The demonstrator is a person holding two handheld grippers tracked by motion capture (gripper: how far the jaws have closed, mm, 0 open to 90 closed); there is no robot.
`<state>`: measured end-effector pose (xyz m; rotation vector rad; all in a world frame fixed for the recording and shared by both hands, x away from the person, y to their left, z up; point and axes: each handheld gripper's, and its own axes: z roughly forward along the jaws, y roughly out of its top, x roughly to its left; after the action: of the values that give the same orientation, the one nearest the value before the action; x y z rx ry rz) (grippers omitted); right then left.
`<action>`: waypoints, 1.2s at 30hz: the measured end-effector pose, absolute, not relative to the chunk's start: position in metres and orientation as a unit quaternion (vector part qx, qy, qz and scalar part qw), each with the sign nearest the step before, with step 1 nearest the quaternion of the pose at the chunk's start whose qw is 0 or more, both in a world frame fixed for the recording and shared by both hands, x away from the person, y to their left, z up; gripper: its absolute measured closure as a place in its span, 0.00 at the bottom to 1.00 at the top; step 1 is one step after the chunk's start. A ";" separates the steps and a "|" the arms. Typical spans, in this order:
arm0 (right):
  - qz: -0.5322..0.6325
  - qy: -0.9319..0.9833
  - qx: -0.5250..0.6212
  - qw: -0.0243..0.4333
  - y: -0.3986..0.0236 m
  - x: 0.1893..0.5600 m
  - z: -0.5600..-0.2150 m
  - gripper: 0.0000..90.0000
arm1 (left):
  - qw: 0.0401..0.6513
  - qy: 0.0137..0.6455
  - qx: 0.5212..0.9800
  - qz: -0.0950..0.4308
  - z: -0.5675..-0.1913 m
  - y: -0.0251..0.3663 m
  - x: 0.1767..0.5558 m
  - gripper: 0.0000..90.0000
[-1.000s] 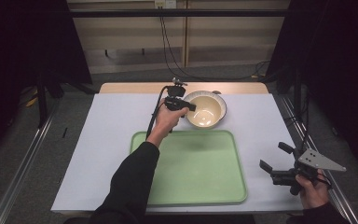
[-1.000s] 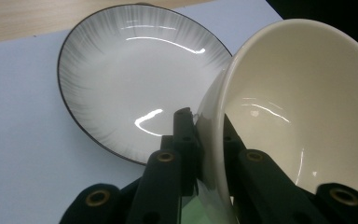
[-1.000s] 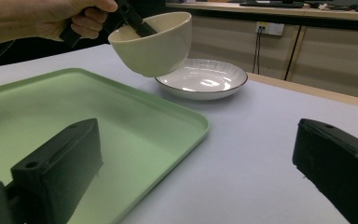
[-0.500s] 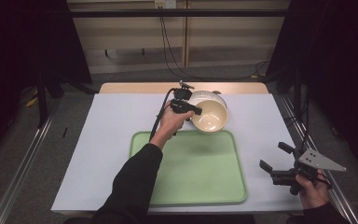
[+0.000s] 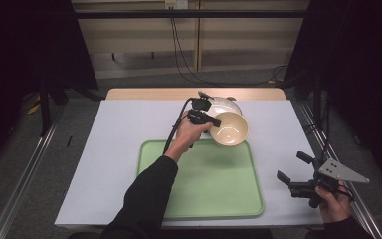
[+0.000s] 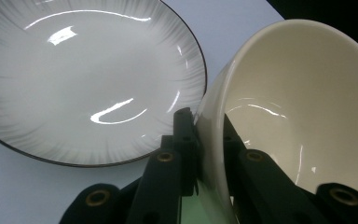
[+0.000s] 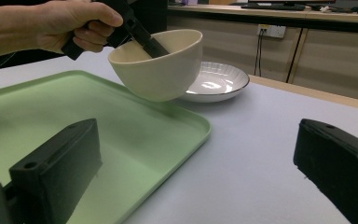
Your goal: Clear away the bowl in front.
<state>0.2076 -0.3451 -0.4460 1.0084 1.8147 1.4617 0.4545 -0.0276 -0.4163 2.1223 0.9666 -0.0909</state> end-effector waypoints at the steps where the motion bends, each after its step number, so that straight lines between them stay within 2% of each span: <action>1: 0.549 0.683 0.380 0.298 -0.345 0.207 -0.446 0.00 | 0.391 0.381 0.837 -0.036 -0.417 -0.030 0.454 0.93; 13: 0.549 0.683 0.378 0.297 -0.345 0.208 -0.446 0.00 | 0.376 0.358 0.854 -0.042 -0.423 -0.046 0.446 0.93; 36: 0.547 0.686 0.376 0.297 -0.345 0.207 -0.446 0.00 | 0.347 0.365 0.861 -0.072 -0.453 -0.061 0.443 0.93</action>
<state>0.2073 -0.3451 -0.4462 1.0008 1.8245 1.4549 0.4427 -0.0615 -0.4530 2.2331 0.9478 -0.1863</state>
